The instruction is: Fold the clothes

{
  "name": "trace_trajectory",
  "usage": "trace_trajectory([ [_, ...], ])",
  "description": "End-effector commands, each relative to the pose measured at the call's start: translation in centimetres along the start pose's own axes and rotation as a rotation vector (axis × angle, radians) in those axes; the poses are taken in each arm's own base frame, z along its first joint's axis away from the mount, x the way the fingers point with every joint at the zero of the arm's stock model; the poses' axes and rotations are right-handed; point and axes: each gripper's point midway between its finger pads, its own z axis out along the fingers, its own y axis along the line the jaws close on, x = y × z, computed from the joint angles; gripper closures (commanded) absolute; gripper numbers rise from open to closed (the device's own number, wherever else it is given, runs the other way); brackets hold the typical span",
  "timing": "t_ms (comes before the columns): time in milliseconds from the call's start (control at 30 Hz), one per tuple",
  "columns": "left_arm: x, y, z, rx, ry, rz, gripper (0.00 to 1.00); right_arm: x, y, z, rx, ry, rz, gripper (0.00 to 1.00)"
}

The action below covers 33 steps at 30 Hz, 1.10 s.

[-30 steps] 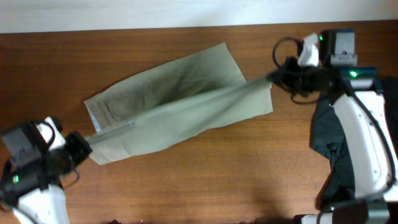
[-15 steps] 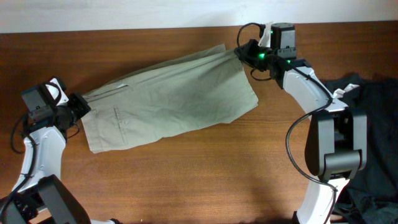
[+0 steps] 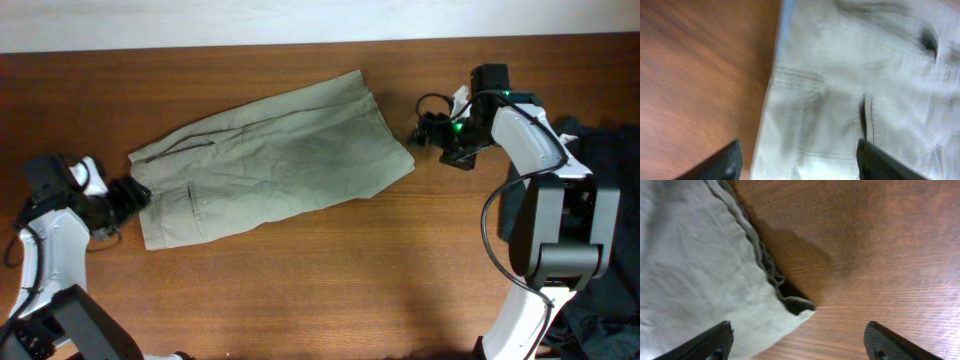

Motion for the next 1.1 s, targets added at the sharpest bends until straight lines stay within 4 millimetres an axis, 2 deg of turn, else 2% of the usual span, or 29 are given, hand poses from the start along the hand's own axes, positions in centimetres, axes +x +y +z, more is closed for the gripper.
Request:
trace_trajectory([
  [0, 3.1, -1.4, 0.4, 0.036, 0.103, 0.089, 0.29, 1.1, -0.5, 2.2, 0.071, 0.042, -0.112, 0.34],
  [67, 4.9, -1.1, 0.7, 0.03, 0.158, 0.072, 0.29, 2.5, 0.4, 4.9, 0.034, 0.112, -0.142, 0.36],
  [133, 5.6, -0.9, 0.6, 0.027, 0.184, 0.067, 0.29, 4.3, 2.9, 6.5, -0.039, 0.169, -0.265, 0.36],
  [167, 5.5, -1.0, 0.6, 0.028, 0.182, 0.068, 0.29, 4.6, 3.2, 6.7, -0.033, 0.173, -0.278, 0.51],
  [200, 5.4, -1.0, 0.6, 0.028, 0.179, 0.069, 0.29, 5.1, 3.0, 6.7, -0.008, 0.191, -0.273, 0.82],
  [233, 5.5, -1.0, 0.6, 0.028, 0.179, 0.069, 0.29, 5.9, 1.8, 6.1, 0.052, 0.226, -0.239, 0.96],
  [267, 5.5, -1.0, 0.6, 0.028, 0.179, 0.069, 0.29, 6.8, -0.1, 5.2, 0.157, 0.261, -0.183, 0.96],
  [300, 5.4, -1.0, 0.6, 0.028, 0.176, 0.07, 0.29, 9.0, -2.7, 2.6, 0.326, 0.341, -0.112, 0.96],
  [333, 5.2, -1.0, 0.7, 0.029, 0.17, 0.072, 0.29, 11.0, -3.7, 0.6, 0.414, 0.41, -0.062, 0.96],
  [367, 5.0, -1.0, 0.7, 0.03, 0.161, 0.075, 0.29, 13.5, -4.3, -2.3, 0.507, 0.5, -0.04, 0.91],
  [400, 4.8, -1.0, 0.7, 0.031, 0.153, 0.077, 0.29, 14.0, -4.7, -4.1, 0.583, 0.496, -0.037, 0.57],
  [433, 4.7, -1.1, 0.7, 0.032, 0.147, 0.079, 0.29, 13.0, -4.9, -5.1, 0.622, 0.421, -0.034, 0.31],
  [467, 4.6, -1.2, 0.7, 0.037, 0.147, 0.08, 0.29, 11.3, -5.2, -5.5, 0.625, 0.329, -0.03, 0.21],
  [500, 4.7, -1.9, 0.7, 0.084, 0.147, 0.118, 0.29, 8.1, -5.4, -5.7, 0.576, 0.192, -0.005, 0.19],
  [533, 4.5, -3.0, 0.5, 0.145, 0.142, 0.151, 0.29, 5.9, -5.6, -5.6, 0.535, 0.109, 0.012, 0.19],
  [567, 4.1, -5.0, -0.1, 0.262, 0.12, 0.212, 0.29, 3.7, -4.5, -4.9, 0.398, 0.049, -0.019, 0.21],
  [600, 3.3, -6.5, -0.7, 0.344, 0.088, 0.254, 0.29, 1.8, -1.9, -3.9, 0.203, 0.004, -0.113, 0.26],
  [633, 2.4, -7.7, -1.2, 0.394, 0.054, 0.282, 0.3, 0.1, -0.2, -3.4, 0.096, -0.052, -0.161, 0.29],
  [667, 1.8, -8.2, -1.5, 0.399, 0.034, 0.317, 0.3, -0.8, 0.5, -2.7, 0.067, -0.08, -0.182, 0.33],
  [733, 0.9, -9.7, -2.0, 0.402, 0.003, 0.4, 0.3, -1.3, 1.5, -0.7, 0.041, -0.083, -0.214, 0.33],
  [767, 0.3, -10.2, -2.4, 0.394, -0.013, 0.421, 0.3, -0.9, 1.7, 0.5, 0.033, -0.059, -0.22, 0.34],
  [800, -0.1, -10.4, -2.6, 0.389, -0.023, 0.43, 0.3, -0.3, 1.8, 1.4, 0.033, -0.03, -0.218, 0.43],
  [833, -0.5, -10.5, -2.9, 0.389, -0.032, 0.435, 0.3, 0.1, 1.8, 1.8, 0.036, -0.012, -0.218, 0.58],
  [867, -0.6, -10.6, -2.9, 0.389, -0.035, 0.436, 0.3, -0.3, 2.1, 1.7, 0.031, -0.028, -0.224, 0.79],
  [933, -0.7, -10.3, -2.8, 0.37, -0.036, 0.437, 0.3, -1.4, 2.6, 0.6, 0.014, -0.062, -0.228, 0.96],
  [967, -0.7, -10.3, -2.8, 0.371, -0.036, 0.438, 0.3, -1.9, 3.1, 0.0, -0.008, -0.078, -0.233, 0.96],
  [1000, -0.6, -10.3, -2.7, 0.36, -0.035, 0.442, 0.3, -2.9, 4.5, -1.4, -0.059, -0.111, -0.248, 0.96],
  [1033, -0.7, -10.3, -2.5, 0.334, -0.034, 0.456, 0.31, -4.3, 6.5, -3.6, -0.115, -0.158, -0.272, 0.96],
  [1067, -0.9, -10.5, -2.5, 0.31, -0.04, 0.473, 0.32, -4.9, 7.3, -4.6, -0.128, -0.18, -0.284, 0.96],
])
